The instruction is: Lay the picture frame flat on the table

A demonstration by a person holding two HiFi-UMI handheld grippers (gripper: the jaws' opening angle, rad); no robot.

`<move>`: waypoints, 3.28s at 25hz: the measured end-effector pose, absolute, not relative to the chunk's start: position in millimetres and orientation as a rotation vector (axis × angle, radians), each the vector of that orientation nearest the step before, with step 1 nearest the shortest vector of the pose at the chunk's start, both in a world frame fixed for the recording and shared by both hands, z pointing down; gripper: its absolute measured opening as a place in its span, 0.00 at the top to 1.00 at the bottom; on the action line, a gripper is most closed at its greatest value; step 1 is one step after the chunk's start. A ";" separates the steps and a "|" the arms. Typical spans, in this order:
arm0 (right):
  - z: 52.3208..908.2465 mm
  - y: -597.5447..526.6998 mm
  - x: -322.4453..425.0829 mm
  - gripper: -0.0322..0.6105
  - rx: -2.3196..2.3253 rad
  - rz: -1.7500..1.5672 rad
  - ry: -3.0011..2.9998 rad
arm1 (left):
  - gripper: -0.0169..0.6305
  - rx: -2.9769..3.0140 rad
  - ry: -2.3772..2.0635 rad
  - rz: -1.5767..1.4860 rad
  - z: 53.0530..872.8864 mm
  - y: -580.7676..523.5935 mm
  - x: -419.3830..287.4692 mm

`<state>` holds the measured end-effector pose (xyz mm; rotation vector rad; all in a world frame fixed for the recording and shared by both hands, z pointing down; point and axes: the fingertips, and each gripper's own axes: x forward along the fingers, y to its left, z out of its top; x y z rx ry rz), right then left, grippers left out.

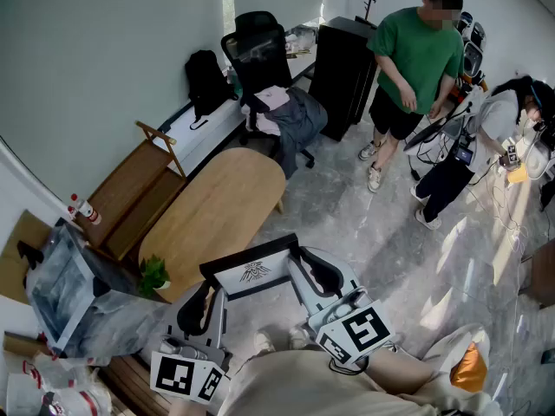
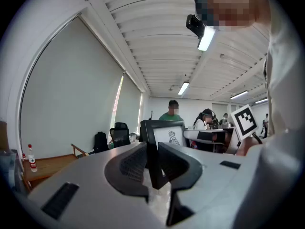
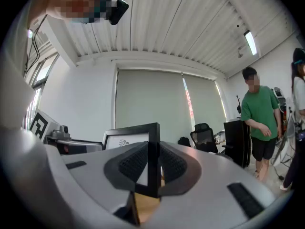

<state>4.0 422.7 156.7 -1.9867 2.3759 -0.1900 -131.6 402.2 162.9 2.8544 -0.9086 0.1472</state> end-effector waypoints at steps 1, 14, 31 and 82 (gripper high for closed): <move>157.9 422.6 4.7 0.86 -1.986 -0.194 2.378 | 0.86 2.854 -0.908 0.150 163.6 402.3 -130.9; 171.8 420.3 8.5 0.86 -1.930 -0.235 2.443 | 0.86 2.808 -0.980 0.180 175.1 406.1 -127.9; 198.6 420.1 28.5 0.86 -1.792 -0.266 2.553 | 0.86 2.752 -1.162 0.189 194.8 419.4 -108.5; 254.1 -37.4 19.5 0.86 -1.848 -0.431 2.602 | 0.87 2.600 -1.104 0.231 257.1 -28.7 -118.4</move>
